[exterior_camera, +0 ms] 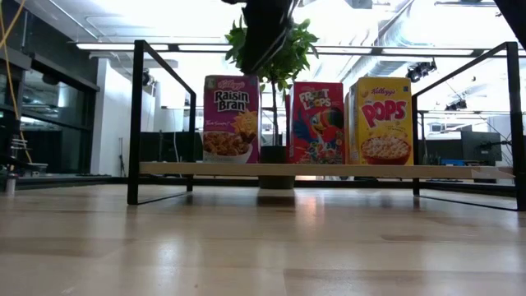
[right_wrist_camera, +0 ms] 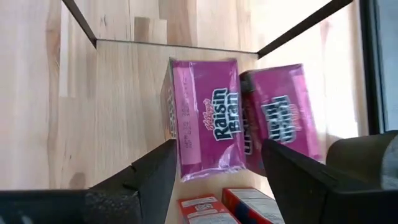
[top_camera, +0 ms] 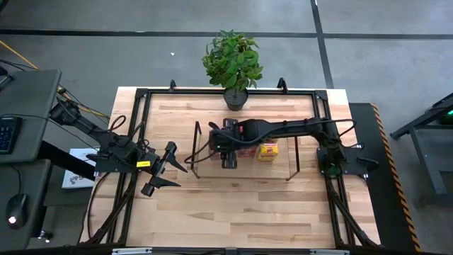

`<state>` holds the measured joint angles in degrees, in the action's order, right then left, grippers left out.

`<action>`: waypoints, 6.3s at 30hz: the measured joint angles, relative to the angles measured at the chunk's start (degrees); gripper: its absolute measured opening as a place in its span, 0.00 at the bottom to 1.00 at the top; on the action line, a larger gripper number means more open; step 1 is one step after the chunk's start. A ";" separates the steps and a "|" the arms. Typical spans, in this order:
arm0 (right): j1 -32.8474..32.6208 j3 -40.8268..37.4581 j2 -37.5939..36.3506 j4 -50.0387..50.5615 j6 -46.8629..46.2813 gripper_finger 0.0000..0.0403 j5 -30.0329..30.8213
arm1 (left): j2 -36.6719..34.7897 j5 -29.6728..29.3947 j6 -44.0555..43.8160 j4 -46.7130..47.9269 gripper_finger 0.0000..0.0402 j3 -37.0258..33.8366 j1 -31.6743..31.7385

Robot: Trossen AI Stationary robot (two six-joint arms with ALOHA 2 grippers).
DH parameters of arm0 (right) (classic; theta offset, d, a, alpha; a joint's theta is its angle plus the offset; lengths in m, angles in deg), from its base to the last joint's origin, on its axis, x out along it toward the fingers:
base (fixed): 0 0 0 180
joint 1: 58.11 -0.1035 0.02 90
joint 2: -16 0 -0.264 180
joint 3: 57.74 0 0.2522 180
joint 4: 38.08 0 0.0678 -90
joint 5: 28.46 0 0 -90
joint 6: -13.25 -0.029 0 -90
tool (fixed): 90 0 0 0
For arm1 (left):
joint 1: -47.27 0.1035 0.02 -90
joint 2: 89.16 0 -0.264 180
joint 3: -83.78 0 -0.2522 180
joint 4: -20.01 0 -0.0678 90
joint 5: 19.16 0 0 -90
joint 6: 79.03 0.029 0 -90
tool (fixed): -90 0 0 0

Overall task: Stack cereal on shelf
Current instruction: Put the purple cereal box on the shelf aligned with the other purple cereal box, then return to Home Position

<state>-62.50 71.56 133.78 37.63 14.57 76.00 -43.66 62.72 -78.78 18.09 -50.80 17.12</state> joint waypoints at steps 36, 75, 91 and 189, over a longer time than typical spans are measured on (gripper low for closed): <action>-17.64 6.45 -13.66 24.94 -20.38 0.01 15.82 | 0.00 0.00 -0.61 0.94 0.54 0.00 -0.01; -0.86 -92.00 -91.23 -58.29 -8.11 0.00 -13.91 | 0.00 -5.80 -0.14 2.37 0.54 0.00 -0.02; -1.39 -110.35 -111.82 -73.16 -3.75 0.00 -14.32 | -0.01 -6.23 1.46 2.17 0.54 0.00 0.00; -1.40 -115.07 -114.18 -72.08 3.19 0.00 -3.91 | -23.38 9.19 4.41 -14.92 0.00 -30.84 31.23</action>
<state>-63.90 -43.51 19.60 -34.45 17.76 72.09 -67.05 71.91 -74.37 3.17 -81.64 48.35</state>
